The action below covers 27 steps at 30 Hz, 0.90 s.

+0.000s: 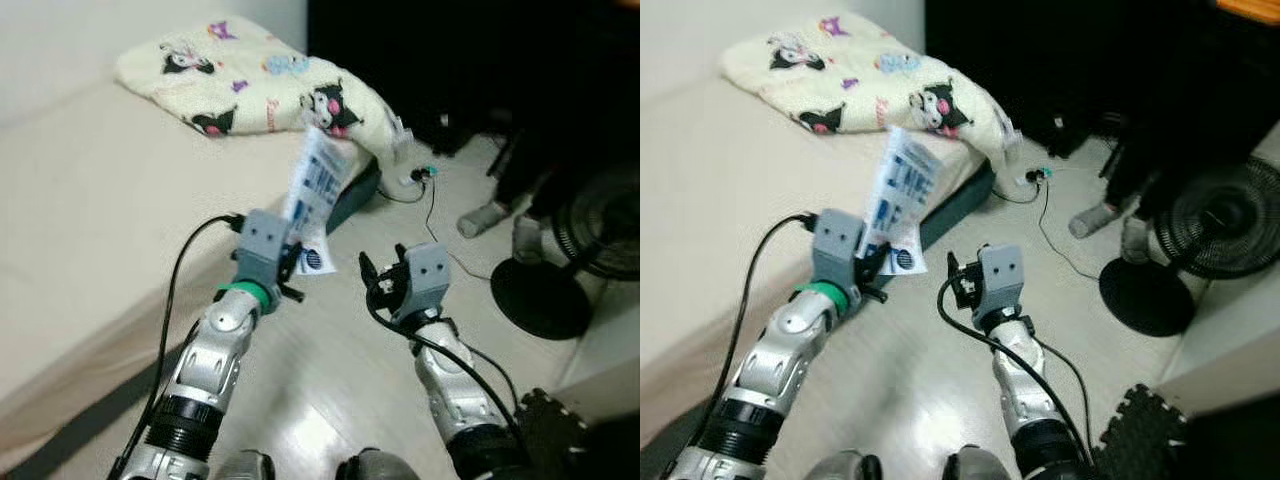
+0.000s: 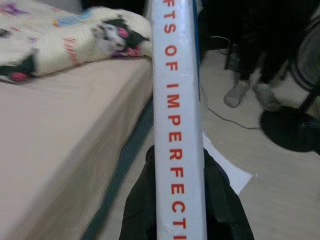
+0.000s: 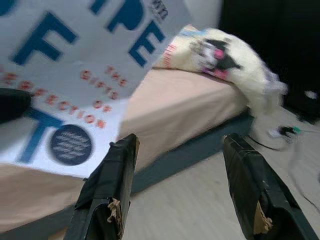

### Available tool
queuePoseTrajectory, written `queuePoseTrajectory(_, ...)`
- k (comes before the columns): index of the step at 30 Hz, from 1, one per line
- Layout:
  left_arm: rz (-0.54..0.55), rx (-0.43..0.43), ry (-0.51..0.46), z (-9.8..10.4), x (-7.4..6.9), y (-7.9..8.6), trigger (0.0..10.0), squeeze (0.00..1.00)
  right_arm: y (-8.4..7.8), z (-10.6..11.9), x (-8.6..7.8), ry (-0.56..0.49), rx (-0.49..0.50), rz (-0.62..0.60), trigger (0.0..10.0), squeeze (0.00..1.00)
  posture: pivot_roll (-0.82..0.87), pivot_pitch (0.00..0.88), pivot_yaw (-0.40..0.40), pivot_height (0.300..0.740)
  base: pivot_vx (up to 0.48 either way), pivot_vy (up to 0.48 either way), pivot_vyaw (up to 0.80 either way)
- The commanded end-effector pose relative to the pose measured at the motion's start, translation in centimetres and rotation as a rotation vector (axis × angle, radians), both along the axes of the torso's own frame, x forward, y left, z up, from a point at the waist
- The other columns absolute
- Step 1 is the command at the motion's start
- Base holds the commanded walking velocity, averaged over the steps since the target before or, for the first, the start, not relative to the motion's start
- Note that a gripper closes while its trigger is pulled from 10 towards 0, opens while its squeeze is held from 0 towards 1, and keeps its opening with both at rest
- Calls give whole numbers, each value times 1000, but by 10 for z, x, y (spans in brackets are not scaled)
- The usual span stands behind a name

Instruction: Clean up the room

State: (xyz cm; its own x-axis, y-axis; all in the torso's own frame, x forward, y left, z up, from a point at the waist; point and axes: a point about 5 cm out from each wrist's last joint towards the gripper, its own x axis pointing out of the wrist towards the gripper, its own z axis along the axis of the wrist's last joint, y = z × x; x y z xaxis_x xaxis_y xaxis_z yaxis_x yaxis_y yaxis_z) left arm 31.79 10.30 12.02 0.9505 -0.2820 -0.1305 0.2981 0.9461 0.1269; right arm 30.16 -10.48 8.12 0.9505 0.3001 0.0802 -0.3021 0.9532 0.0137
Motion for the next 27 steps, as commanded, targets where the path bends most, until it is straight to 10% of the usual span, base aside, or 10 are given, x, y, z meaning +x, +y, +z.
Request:
queuePoseTrajectory(1,36,15,-11,1,1,5,10000,0,1,-1,-1,7,12,14,10000,0,-5,14,49,725,0,0,775)
queuePoseTrajectory(27,11,99,27,-16,1,19,10000,0,11,-17,-5,76,9,86,10000,0,-6,3,54,725,0,0,757)
